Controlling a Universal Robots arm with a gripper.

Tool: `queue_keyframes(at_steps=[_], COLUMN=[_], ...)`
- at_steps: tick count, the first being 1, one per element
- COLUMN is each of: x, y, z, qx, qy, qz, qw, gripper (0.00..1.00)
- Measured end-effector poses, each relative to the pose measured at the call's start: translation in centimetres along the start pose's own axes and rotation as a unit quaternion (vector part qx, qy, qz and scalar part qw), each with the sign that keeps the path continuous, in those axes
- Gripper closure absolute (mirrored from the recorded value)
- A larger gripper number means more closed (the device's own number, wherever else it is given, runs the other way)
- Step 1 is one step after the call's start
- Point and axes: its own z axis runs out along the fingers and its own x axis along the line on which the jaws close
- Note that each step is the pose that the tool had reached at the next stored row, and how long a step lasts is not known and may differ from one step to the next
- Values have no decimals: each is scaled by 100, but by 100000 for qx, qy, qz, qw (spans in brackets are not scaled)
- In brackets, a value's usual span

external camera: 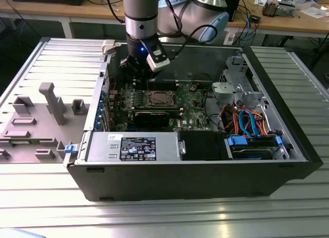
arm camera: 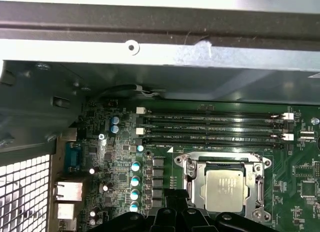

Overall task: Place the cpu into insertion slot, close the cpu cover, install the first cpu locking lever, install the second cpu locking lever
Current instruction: 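Install the first cpu locking lever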

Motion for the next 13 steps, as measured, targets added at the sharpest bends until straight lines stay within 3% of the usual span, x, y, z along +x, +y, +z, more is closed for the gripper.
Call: queue_keyframes(at_steps=[13], x=[9], y=[3], z=[-6], qx=[4], qy=[-25], qz=[-22], qw=[100000], gripper=[89])
